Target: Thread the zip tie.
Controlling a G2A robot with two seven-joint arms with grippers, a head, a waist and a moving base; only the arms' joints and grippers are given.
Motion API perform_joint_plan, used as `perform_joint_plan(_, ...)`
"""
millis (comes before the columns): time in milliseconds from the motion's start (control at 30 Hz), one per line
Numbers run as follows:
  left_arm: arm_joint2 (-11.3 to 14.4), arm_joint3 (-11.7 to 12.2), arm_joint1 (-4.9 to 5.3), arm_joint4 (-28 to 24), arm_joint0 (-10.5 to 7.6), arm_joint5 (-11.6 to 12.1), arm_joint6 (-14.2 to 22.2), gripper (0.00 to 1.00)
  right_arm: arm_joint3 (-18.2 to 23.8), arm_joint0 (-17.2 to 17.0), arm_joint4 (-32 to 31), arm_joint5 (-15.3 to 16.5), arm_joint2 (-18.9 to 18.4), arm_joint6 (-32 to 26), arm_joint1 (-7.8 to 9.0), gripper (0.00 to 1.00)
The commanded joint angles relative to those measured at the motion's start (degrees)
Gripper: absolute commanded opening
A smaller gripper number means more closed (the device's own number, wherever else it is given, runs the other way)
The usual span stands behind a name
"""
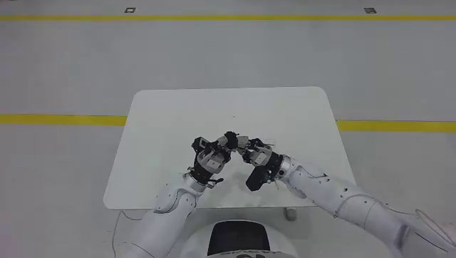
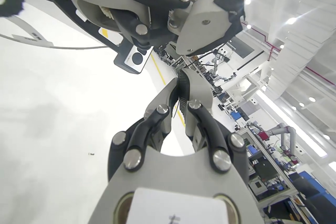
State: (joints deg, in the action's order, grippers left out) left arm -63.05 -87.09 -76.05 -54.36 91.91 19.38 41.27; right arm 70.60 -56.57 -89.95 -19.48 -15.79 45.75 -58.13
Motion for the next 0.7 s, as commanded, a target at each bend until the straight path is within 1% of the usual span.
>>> perform_joint_plan(0,0.0,0.0,0.05,0.0,-0.02,-0.1,0.0,0.00,0.3,0.2,0.0,0.0,0.2,-0.2,0.29,0.00)
perform_joint_plan(133,0.1,-0.1,0.15,0.0,-0.07,-0.2,-0.1,0.00,0.9,0.4,0.0,0.0,0.4,-0.3,0.98,0.00)
perform_joint_plan(267,0.3,-0.1,0.26,0.1,-0.21,-0.6,-0.1,0.00,1.2,1.7,0.0,0.0,2.3,-1.2,1.76,0.00)
perform_joint_plan(500,0.6,-0.2,0.43,0.1,-0.33,-1.1,-0.4,0.00,2.3,3.2,0.0,0.0,4.3,-2.9,2.94,0.00)
perform_joint_plan(600,0.5,-0.3,0.50,0.1,-0.44,-1.0,-0.6,0.00,2.8,3.1,0.0,0.0,4.2,-3.2,3.40,0.00)
perform_joint_plan(667,0.4,-0.4,0.54,-0.1,-0.48,-0.8,-0.7,0.00,3.1,2.5,0.0,0.0,3.5,-3.0,3.67,0.00)
